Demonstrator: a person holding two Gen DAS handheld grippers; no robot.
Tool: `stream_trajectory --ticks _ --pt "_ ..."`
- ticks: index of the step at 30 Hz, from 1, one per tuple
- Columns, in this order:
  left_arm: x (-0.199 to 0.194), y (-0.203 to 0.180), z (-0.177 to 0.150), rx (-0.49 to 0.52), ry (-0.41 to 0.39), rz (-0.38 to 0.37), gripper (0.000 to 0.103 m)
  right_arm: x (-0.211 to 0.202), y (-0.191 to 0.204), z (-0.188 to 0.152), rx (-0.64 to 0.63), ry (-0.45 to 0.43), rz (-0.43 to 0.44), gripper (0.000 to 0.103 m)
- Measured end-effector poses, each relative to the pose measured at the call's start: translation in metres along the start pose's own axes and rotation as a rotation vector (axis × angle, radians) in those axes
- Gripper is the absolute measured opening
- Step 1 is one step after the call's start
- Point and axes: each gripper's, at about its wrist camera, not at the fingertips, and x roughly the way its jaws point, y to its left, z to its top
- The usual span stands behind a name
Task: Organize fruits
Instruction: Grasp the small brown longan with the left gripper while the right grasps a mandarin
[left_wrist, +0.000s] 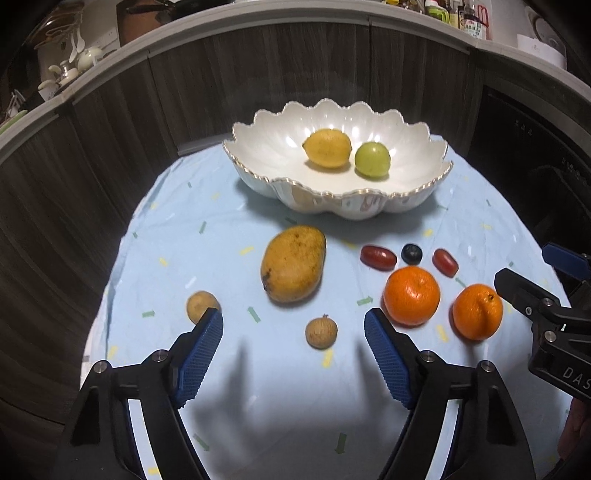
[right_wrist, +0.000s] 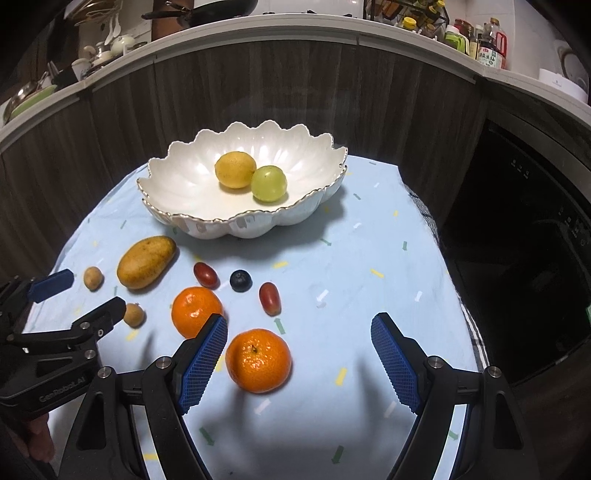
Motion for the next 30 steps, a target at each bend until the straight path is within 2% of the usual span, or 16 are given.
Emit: stream_trajectory --ticks 7,14,20,26,30 --pt "0.013 -0.002 -0.006 -0.010 0.009 0.001 0.077 0.007 0.005 -0.006 -0.032 -0.011 -0.007 0.081" --pt "0.028 -0.004 -0.010 -0.019 0.032 -0.010 0.067 0.014 0.011 -0.011 -0.066 -0.009 -0.010 0.081" --pt "0.037 -0.004 -0.012 -0.025 0.058 -0.019 0.059 0.026 0.014 -0.018 -0.071 0.033 0.018 0.080" --pt "0.039 -0.005 -0.013 -0.028 0.057 -0.027 0.053 0.034 0.017 -0.023 -0.074 0.061 0.053 0.071" --pt "0.039 -0.009 -0.014 -0.022 0.050 -0.045 0.041 0.040 0.020 -0.027 -0.072 0.087 0.080 0.063"
